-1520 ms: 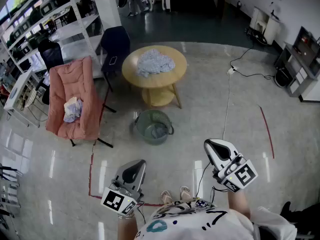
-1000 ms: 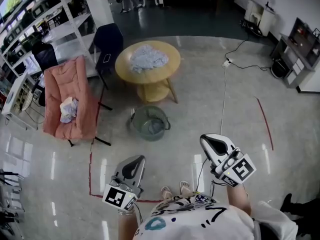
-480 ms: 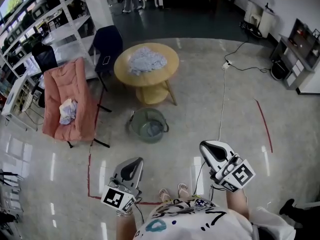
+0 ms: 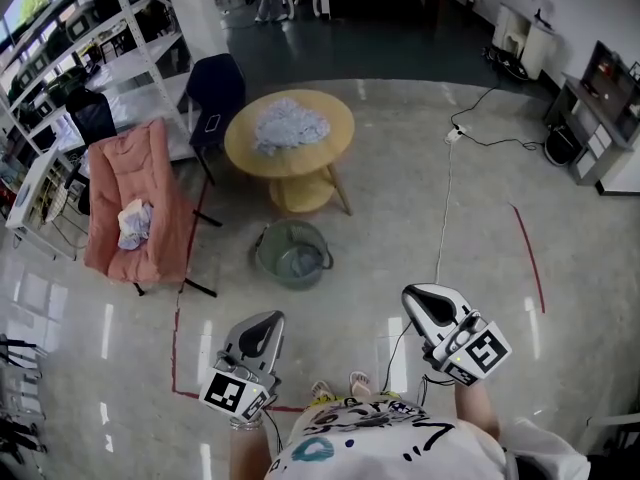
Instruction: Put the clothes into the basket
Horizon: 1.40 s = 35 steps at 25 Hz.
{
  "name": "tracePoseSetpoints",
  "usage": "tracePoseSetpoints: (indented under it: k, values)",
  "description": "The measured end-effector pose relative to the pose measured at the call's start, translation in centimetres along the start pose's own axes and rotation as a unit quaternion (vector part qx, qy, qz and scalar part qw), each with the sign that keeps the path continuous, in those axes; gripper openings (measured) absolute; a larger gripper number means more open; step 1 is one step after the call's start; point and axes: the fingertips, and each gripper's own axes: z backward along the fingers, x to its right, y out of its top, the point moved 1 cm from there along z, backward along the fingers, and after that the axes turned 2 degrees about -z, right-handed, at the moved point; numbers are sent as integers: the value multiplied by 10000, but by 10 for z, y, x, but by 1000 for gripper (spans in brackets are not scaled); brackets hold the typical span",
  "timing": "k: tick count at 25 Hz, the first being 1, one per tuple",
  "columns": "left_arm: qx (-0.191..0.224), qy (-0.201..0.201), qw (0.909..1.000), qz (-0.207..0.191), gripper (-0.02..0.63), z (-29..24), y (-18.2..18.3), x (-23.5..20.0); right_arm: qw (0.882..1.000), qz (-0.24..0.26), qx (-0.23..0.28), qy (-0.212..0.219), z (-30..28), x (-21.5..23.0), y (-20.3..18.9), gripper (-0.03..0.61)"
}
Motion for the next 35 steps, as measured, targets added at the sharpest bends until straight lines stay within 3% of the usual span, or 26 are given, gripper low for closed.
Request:
tracePoseSetpoints:
  k: [3,12,14,15,19,27,32,34,35]
  values:
    - [14,123,9999,-46,14,-8,1,4,10000,39,44,17,7,13,-1,31]
    - [-246,327,9991,-83,14,-20,-9,6,9985,-124,188,-498,17,54,-9,35]
    - [-289,362,9989,-86,14,-25,-12,-1,9983,-203,152,-534,11,62,-14,142]
    - [-298,391,9988,-81,14,-28,-13,-6,9982,-242,128,-537,7,66,-16,152]
    - [-245,457,9986,-78,14,-47,-10,-30,9984,-271,90,-480,-17,79,-18,152]
    - [-139,150,9991,-378,14,-92,7,-90,10000,21,66,-3,-89,96,2,152]
    - [-76,88,9990,-431,14,-114,16,-126,10000,27,30,49,-126,108,10,147]
    - [-87,104,9991,-400,14,-119,15,-140,9999,87,-109,40,-139,111,6,51]
    - [-83,118,9992,-379,14,-122,15,-148,9998,124,-169,33,-145,113,4,49]
